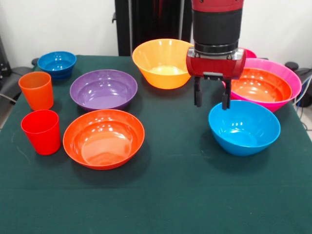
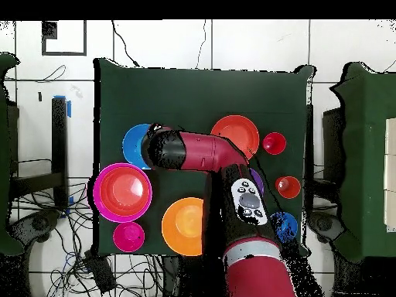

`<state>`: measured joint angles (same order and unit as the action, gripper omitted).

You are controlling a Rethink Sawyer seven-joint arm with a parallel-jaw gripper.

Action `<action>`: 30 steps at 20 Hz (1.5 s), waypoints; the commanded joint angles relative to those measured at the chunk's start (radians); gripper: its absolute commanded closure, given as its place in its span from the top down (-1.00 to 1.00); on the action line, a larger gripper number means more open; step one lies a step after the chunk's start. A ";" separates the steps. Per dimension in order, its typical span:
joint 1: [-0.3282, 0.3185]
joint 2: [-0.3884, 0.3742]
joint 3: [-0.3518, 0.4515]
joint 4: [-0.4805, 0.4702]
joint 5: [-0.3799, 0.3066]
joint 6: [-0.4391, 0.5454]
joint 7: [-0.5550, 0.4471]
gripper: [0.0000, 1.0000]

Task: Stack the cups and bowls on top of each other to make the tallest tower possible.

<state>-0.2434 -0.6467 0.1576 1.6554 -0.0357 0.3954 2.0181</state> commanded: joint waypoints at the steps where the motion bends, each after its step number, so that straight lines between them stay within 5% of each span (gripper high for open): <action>1: -0.008 0.010 0.054 0.066 -0.086 0.056 -0.044 1.00; 20: -0.070 0.223 0.087 -0.047 -0.166 -0.025 -0.077 1.00; 30: -0.104 0.219 0.144 0.000 -0.181 -0.047 -0.060 1.00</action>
<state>-0.3303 -0.4714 0.1755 1.6520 -0.1498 0.3950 2.0181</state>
